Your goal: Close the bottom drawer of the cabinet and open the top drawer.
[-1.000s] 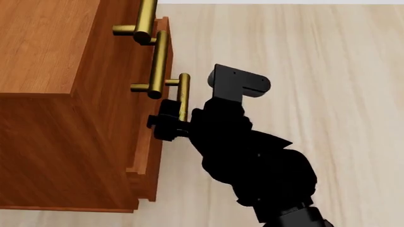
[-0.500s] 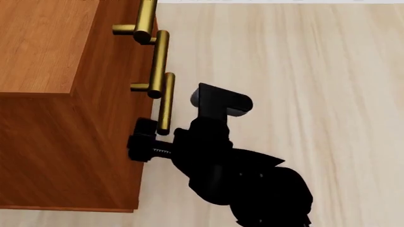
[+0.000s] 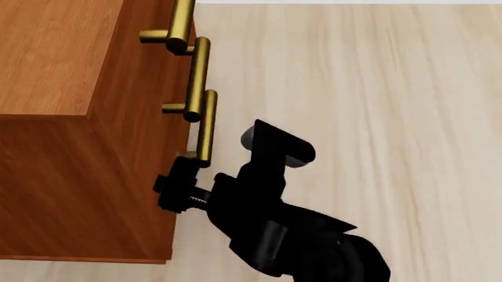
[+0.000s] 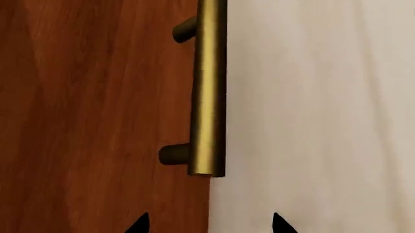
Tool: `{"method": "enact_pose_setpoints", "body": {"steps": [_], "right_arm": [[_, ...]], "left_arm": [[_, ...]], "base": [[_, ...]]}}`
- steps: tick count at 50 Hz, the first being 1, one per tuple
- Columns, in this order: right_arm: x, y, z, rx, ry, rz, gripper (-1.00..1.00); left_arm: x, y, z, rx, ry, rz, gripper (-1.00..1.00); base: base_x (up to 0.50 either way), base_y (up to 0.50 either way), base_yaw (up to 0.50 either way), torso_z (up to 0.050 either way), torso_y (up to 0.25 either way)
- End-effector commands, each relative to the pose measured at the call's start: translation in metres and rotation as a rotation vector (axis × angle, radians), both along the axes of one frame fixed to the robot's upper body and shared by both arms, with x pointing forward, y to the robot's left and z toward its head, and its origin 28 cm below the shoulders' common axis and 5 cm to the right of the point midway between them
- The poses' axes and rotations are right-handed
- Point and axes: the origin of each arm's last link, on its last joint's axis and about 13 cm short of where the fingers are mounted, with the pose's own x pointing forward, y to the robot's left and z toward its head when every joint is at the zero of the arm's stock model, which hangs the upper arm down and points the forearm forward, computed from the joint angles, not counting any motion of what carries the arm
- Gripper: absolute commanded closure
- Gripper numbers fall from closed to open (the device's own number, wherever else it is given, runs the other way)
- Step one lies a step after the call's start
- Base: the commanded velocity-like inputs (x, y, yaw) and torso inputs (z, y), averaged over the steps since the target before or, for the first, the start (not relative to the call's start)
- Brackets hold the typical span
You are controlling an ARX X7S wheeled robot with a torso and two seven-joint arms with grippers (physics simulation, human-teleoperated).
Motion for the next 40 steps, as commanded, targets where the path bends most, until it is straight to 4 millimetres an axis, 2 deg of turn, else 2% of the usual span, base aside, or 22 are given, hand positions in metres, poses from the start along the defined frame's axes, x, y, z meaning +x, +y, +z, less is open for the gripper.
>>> {"method": "enact_pose_setpoints", "body": {"steps": [1, 5, 7, 9, 13, 20, 30, 40], "right_arm": [[-0.062, 0.034, 0.031, 0.424, 0.111, 0.296, -1.0], [-0.073, 0.022, 0.039, 0.421, 0.048, 0.276, -1.0], [-0.08, 0.014, 0.042, 0.418, 0.021, 0.26, -1.0], [-0.085, 0.01, 0.042, 0.407, 0.004, 0.242, -1.0], [-0.093, 0.002, 0.048, 0.395, -0.047, 0.224, -1.0], [-0.104, -0.013, 0.068, 0.38, -0.163, 0.17, -1.0], [-0.116, -0.036, 0.085, 0.394, -0.274, 0.093, -1.0], [-0.125, -0.054, 0.103, 0.478, -0.301, 0.052, -1.0]], "left_arm": [[0.001, 0.0, 0.0, 0.005, 0.01, -0.001, -1.0], [0.002, 0.0, -0.006, 0.006, 0.013, 0.002, -1.0], [0.002, 0.0, 0.0, 0.008, 0.016, 0.001, -1.0], [0.002, 0.0, -0.006, 0.009, 0.017, 0.001, -1.0], [0.002, 0.0, -0.002, 0.008, 0.017, 0.004, -1.0], [0.002, -0.001, 0.0, 0.009, 0.02, 0.002, -1.0], [0.002, 0.0, 0.0, 0.011, 0.023, 0.0, -1.0], [0.002, -0.001, 0.001, 0.011, 0.016, 0.001, -1.0]], "base": [[0.0, 0.01, 0.01, 0.0, 0.0], [0.0, 0.01, 0.01, 0.0, 0.003], [0.0, 0.01, 0.0, 0.0, 0.005], [0.0, 0.0, 0.0, 0.008, 0.0], [0.0, 0.0, 0.0, 0.0, 0.003], [0.0, 0.0, 0.0, 0.0, 0.003], [0.0, 0.0, 0.0, 0.001, 0.001], [0.0, 0.0, 0.0, 0.0, 0.0]]}}
